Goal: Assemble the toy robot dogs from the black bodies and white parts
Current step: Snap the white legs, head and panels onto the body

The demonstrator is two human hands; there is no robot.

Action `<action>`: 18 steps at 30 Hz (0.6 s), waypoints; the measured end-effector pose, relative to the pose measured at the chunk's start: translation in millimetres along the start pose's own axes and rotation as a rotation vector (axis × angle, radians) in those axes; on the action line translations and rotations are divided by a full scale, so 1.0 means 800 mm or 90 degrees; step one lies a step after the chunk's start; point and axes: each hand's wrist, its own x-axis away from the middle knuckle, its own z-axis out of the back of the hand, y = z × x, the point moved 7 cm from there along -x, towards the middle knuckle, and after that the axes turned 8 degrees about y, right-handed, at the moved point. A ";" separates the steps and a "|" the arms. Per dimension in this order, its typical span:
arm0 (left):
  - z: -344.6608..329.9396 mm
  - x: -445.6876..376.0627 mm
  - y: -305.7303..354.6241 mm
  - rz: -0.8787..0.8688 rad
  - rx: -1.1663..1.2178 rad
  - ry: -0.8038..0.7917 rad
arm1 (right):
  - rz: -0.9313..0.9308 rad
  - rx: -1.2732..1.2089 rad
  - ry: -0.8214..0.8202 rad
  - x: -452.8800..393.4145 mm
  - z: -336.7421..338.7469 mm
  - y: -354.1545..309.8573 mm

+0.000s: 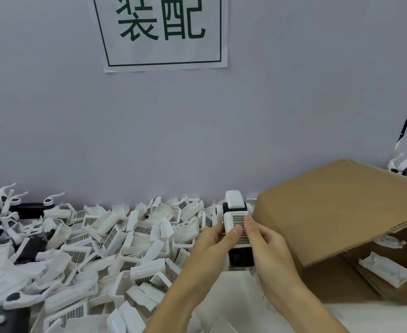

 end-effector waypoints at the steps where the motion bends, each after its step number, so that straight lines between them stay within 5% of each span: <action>1: 0.000 0.000 -0.002 0.000 0.002 0.005 | -0.026 -0.034 -0.019 -0.001 0.001 0.002; 6: 0.005 -0.004 -0.005 0.023 0.032 0.033 | -0.062 -0.075 -0.109 -0.001 -0.002 0.004; 18: 0.011 -0.004 -0.004 -0.015 -0.022 0.091 | 0.068 0.059 -0.053 0.000 0.004 -0.006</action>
